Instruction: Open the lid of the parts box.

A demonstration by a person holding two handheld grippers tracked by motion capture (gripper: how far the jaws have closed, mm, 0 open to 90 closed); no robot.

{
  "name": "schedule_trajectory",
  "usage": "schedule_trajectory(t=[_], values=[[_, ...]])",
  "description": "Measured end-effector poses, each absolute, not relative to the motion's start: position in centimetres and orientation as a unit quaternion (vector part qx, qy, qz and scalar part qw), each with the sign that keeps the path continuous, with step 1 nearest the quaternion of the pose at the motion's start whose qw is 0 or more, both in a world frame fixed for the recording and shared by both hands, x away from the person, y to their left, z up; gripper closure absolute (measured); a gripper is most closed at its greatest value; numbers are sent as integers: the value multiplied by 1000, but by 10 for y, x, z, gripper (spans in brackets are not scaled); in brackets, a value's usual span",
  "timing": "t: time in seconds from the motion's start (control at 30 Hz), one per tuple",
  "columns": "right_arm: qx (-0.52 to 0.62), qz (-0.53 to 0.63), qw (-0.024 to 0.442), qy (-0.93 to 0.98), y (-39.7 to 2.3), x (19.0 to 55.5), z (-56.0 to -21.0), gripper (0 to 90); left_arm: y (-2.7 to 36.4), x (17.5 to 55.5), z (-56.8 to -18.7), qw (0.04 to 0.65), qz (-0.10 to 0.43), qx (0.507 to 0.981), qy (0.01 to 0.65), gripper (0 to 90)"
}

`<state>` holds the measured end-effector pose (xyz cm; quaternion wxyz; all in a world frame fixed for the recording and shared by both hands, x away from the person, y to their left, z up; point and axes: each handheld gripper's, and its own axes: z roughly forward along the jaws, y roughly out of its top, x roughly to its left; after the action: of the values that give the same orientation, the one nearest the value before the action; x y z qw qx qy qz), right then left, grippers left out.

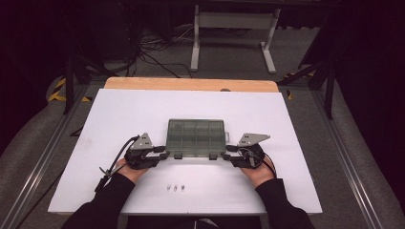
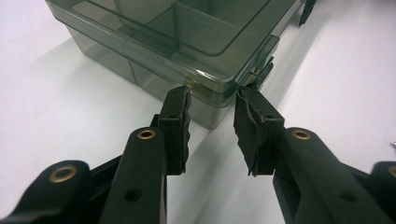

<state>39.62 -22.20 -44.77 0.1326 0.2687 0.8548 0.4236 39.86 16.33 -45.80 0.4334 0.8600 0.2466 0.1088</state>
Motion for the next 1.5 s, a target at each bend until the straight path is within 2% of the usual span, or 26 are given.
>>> schedule_trajectory(t=[0.9, 1.1, 1.5], values=[[272, 437, 131, 847, -223, 395, -444, 617, 165, 398, -456, 444, 95, 854, 253, 713], [271, 447, 134, 842, -224, 394, -440, 630, 169, 398, -451, 466, 92, 843, 251, 750], [276, 480, 137, 821, -227, 394, -431, 715, 173, 400, -445, 521, 67, 806, 272, 830]])
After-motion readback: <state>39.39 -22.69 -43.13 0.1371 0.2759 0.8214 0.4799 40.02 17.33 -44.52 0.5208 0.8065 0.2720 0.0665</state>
